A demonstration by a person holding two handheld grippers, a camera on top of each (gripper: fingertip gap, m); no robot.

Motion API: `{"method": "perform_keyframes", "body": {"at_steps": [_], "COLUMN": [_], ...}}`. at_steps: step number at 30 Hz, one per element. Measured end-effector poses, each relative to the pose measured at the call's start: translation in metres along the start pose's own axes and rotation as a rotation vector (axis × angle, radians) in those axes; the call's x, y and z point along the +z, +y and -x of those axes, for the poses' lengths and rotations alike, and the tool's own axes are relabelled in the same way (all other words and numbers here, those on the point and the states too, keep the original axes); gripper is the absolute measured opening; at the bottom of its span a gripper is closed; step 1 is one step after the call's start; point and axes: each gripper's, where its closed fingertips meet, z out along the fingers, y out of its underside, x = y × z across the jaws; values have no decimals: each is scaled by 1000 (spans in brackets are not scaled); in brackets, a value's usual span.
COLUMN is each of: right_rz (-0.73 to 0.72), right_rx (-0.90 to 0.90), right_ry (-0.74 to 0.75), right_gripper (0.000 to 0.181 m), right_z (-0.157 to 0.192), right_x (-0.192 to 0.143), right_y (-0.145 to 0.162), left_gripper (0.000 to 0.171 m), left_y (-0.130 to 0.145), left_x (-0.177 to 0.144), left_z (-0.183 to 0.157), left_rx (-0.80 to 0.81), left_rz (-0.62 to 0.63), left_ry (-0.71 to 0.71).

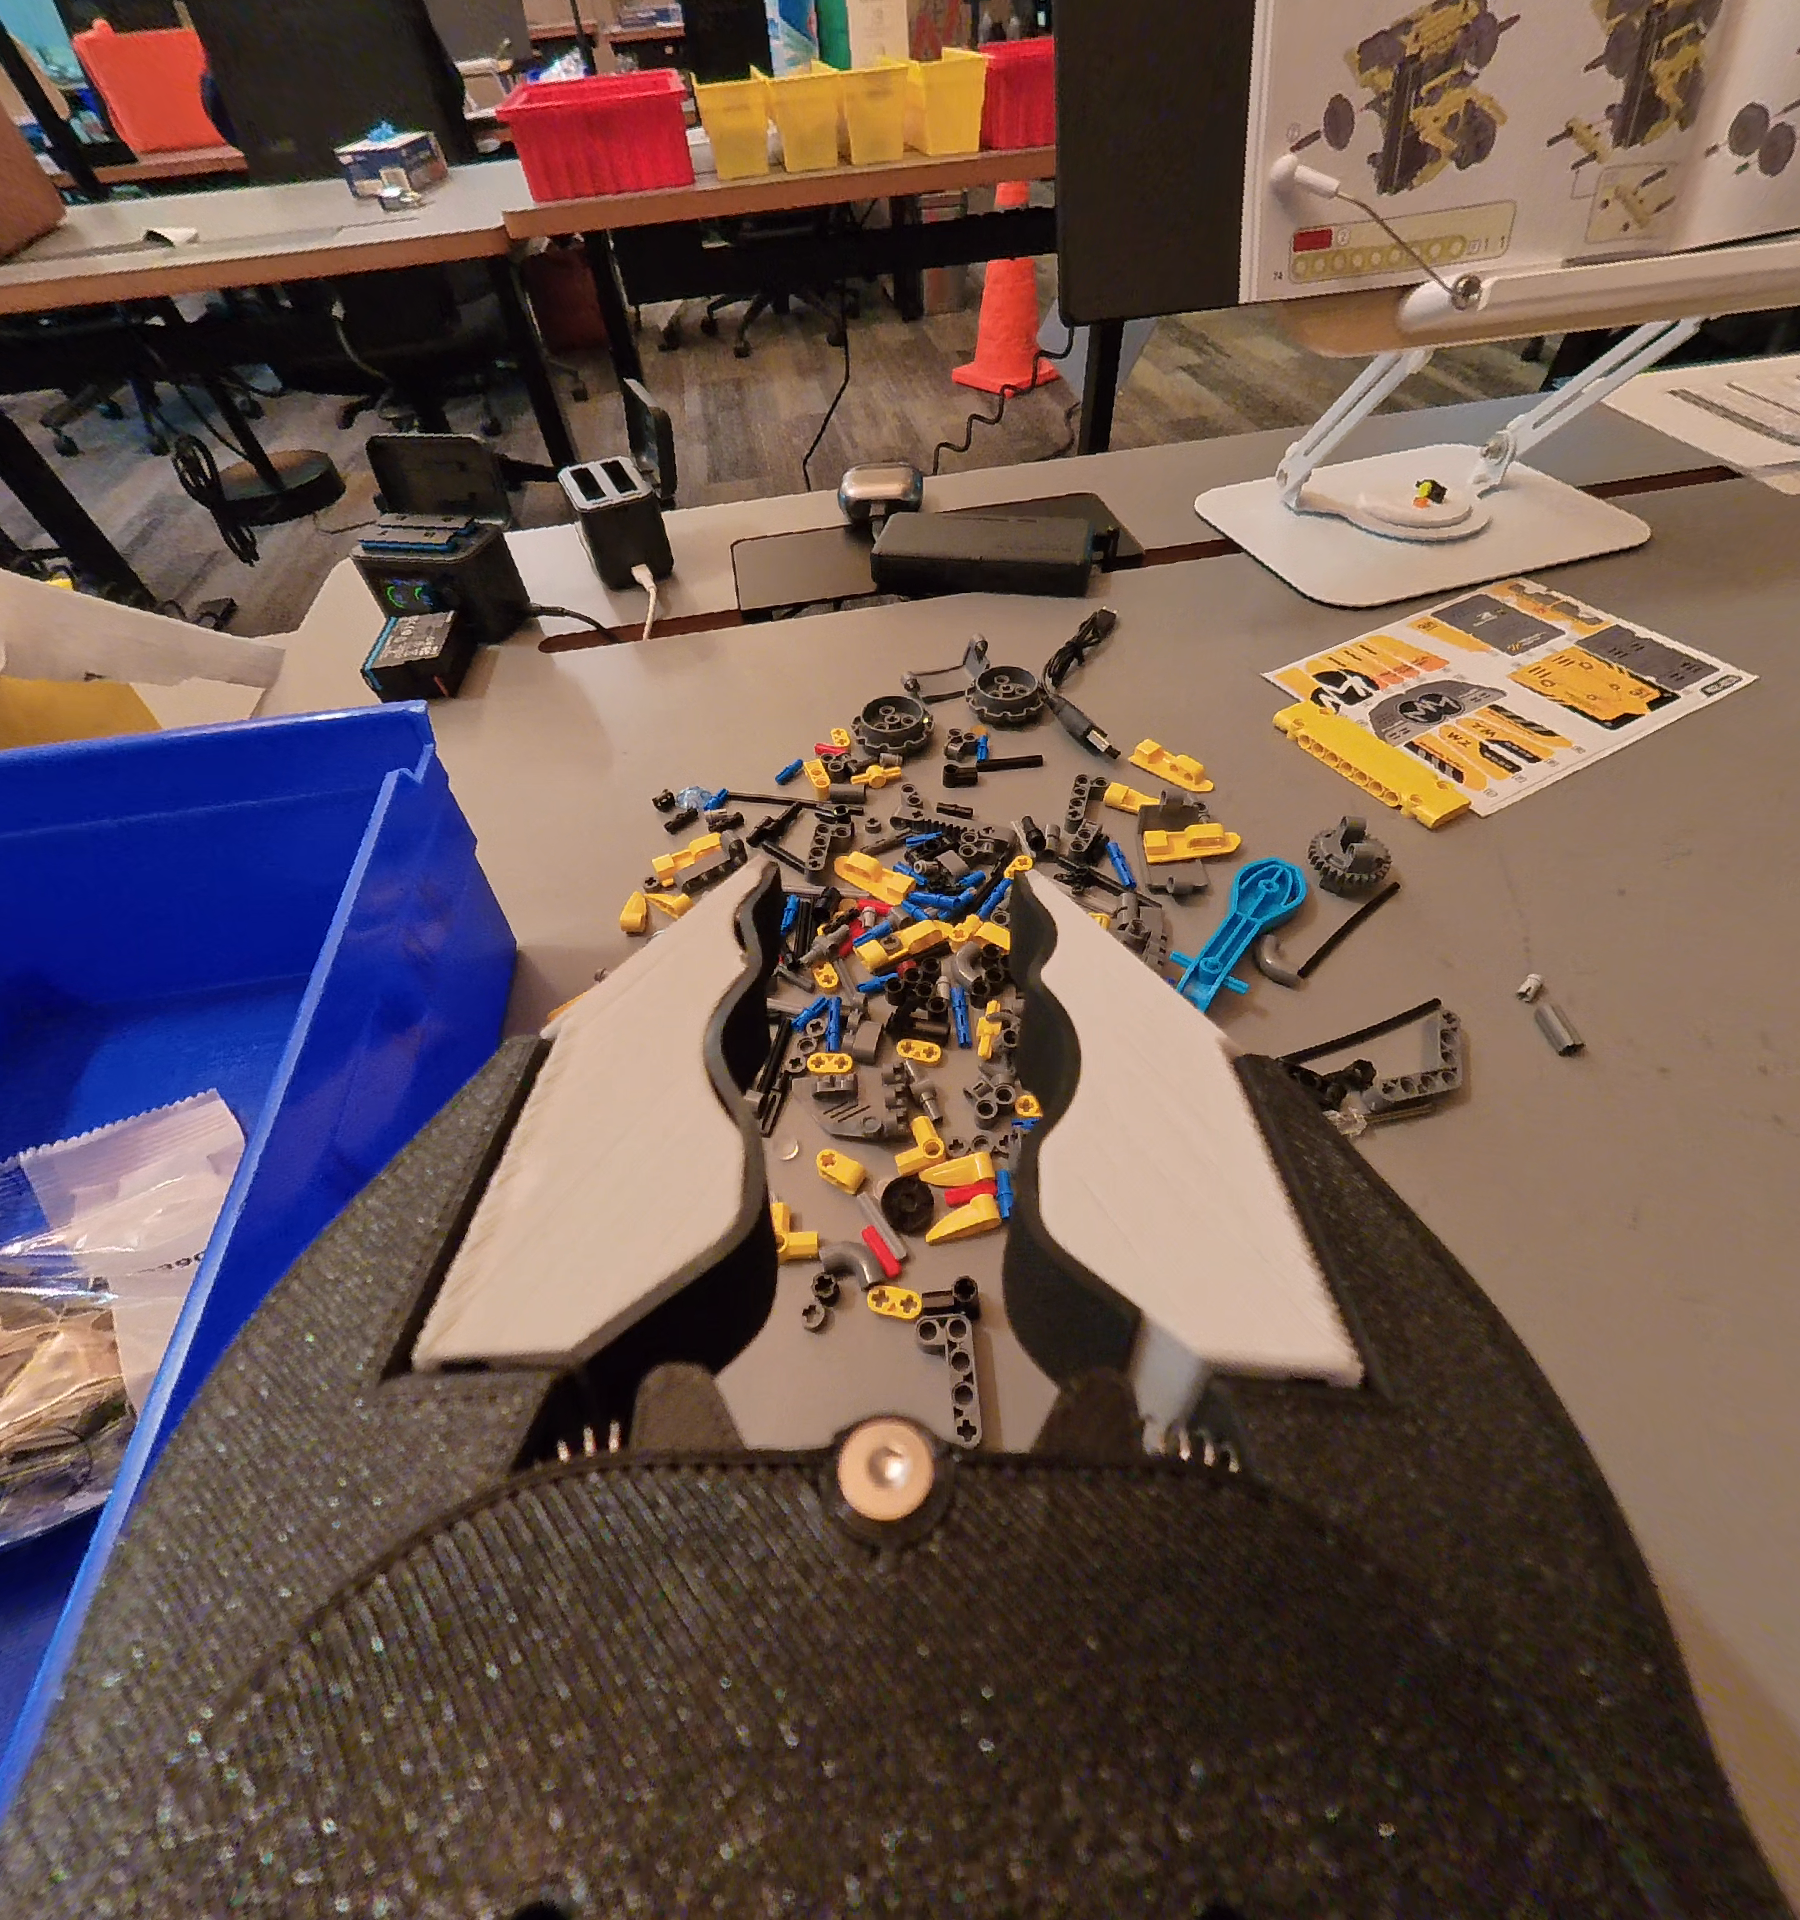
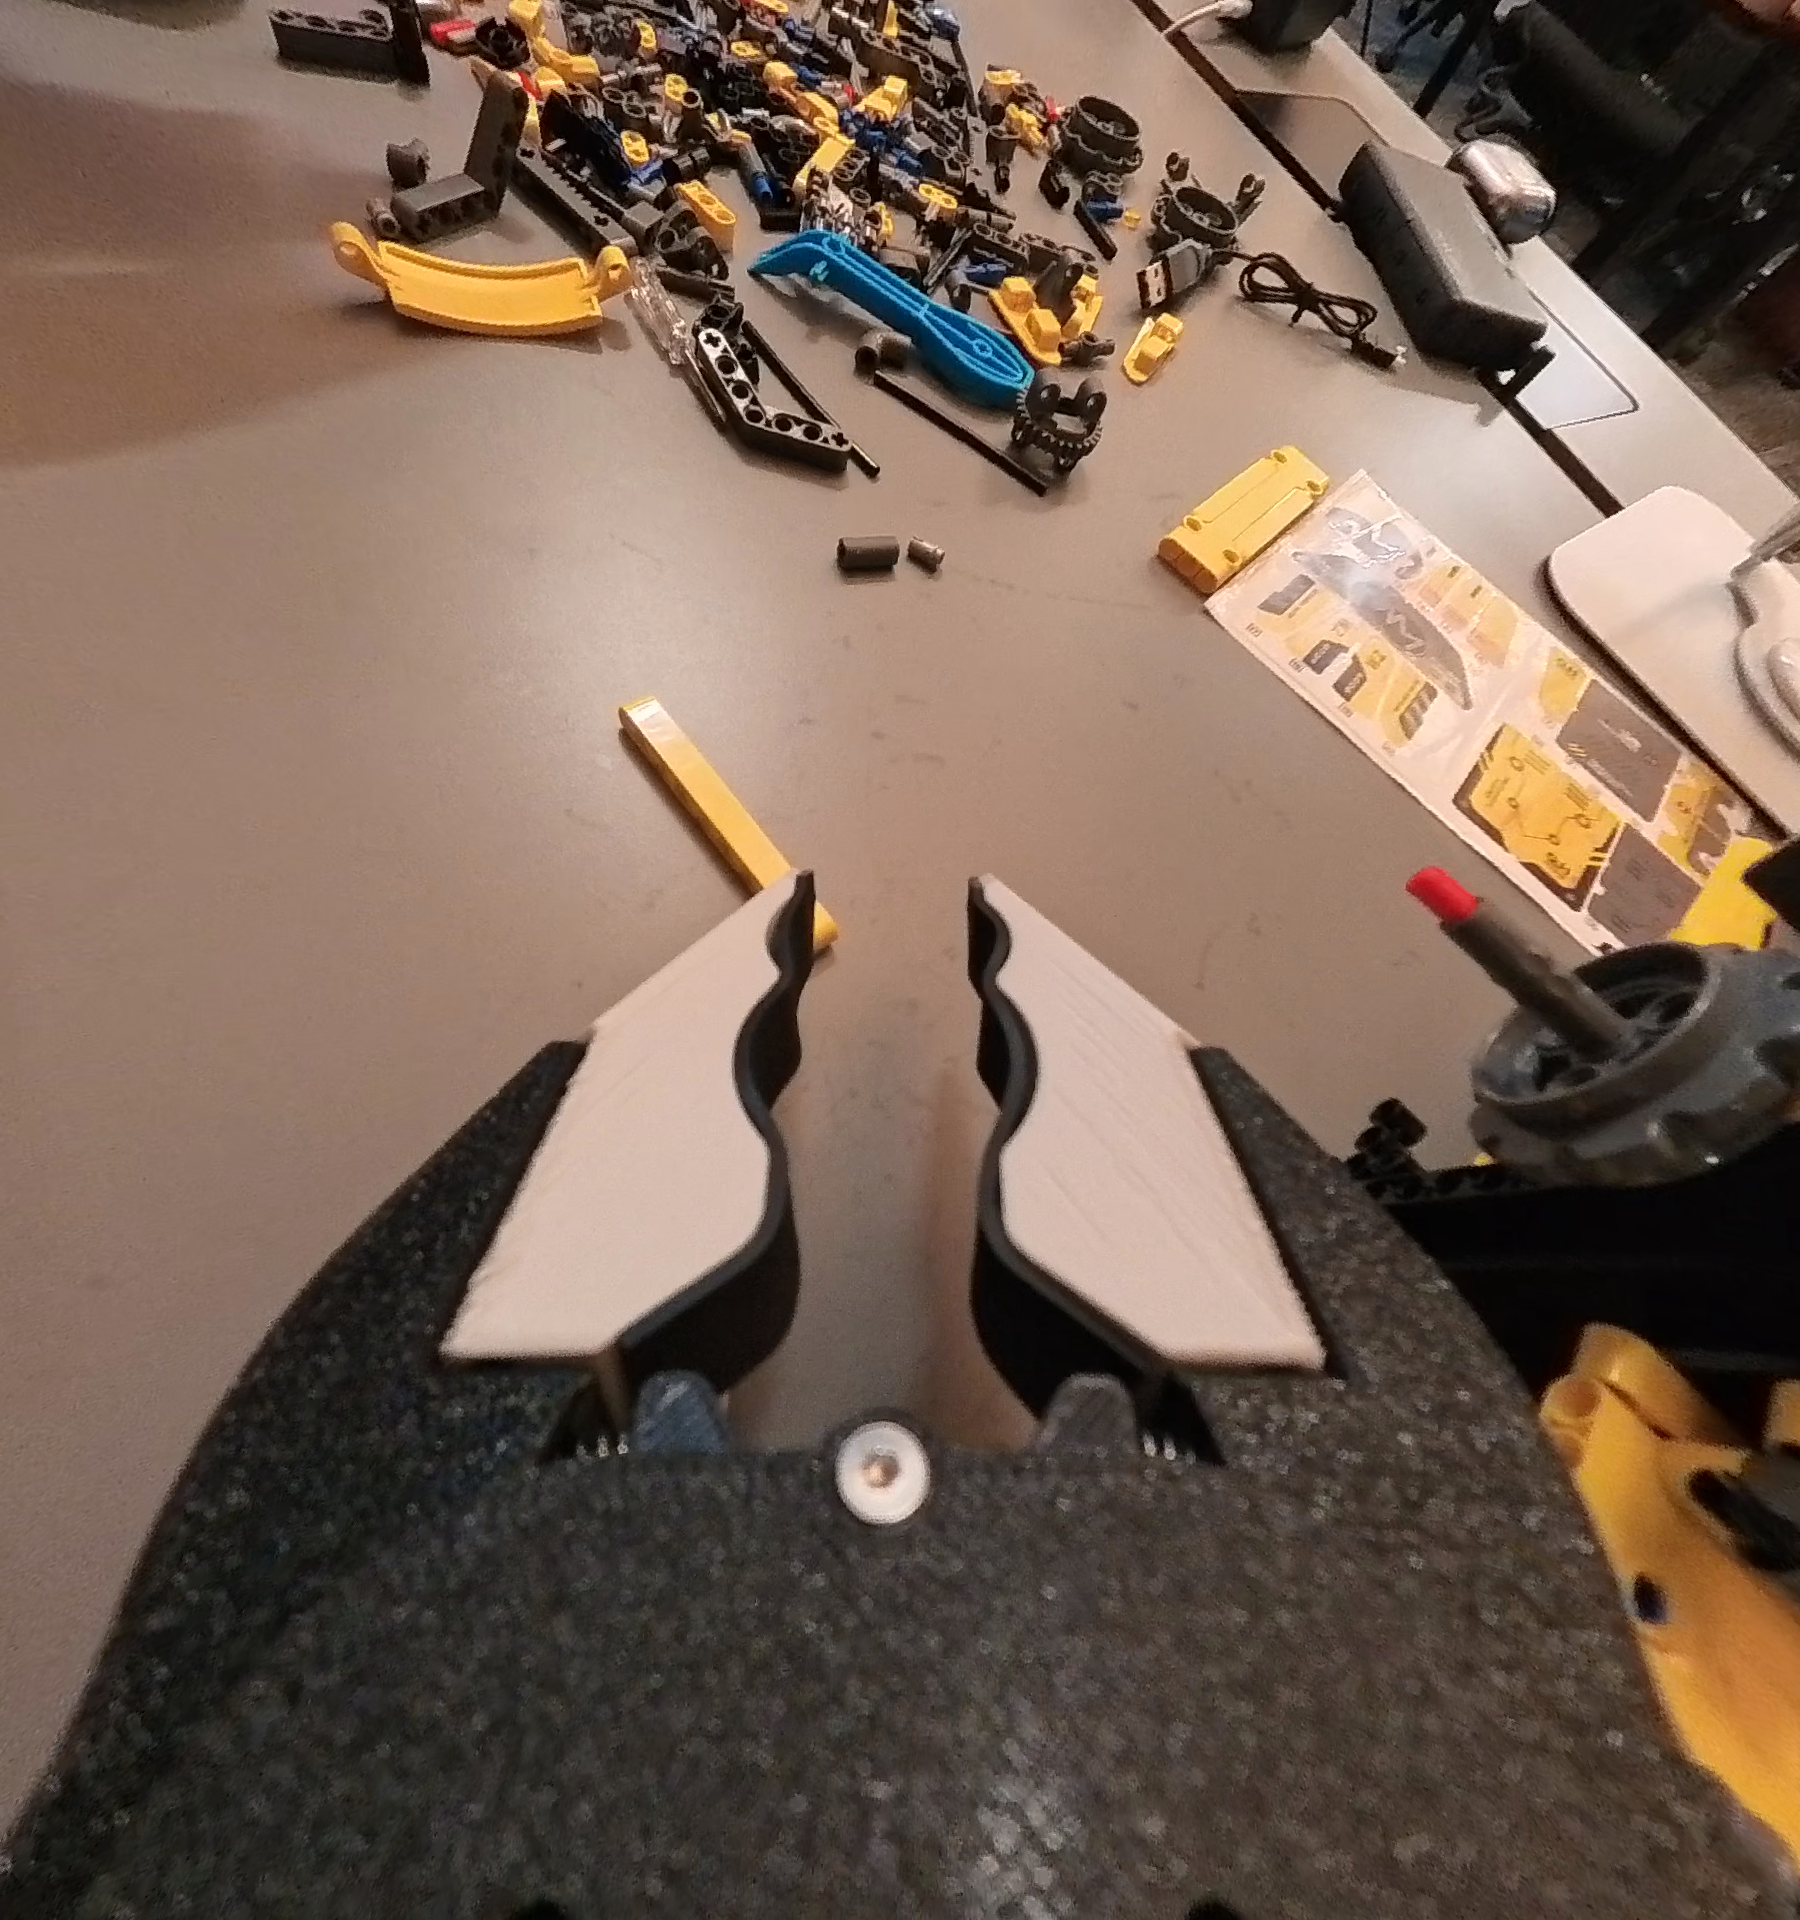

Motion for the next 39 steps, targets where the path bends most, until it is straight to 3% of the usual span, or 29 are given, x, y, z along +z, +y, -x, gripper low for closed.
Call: {"method": "perform_keyframes", "body": {"at_steps": [12, 18, 24, 30, 34, 39], "right_rz": [7, 12, 13, -22, -50, -70], "right_rx": [-2, -1, 2, 6, 58, 82], "right_ry": [0, -1, -2, -8, -78, -147], "right_gripper": [29, 29, 29, 28, 29, 30], "right_z": [0, 0, 0, 3, 13, 23], "right_x": [1, 1, 2, 4, 12, 23], "right_y": [1, 1, 1, -9, -24, -45], "left_gripper": [36, 32, 27, 27, 25, 13], "left_y": [3, -8, -11, -5, -4, 14], "left_x": [1, -5, -6, 8, 22, 43], "left_z": [-4, -18, -23, -54, -106, -143], "left_rx": [13, -69, -51, -23, -41, 95], "left_rz": [27, -29, -50, -20, -15, 23], "left_ry": [16, 127, 138, 207, 363, 357]}}
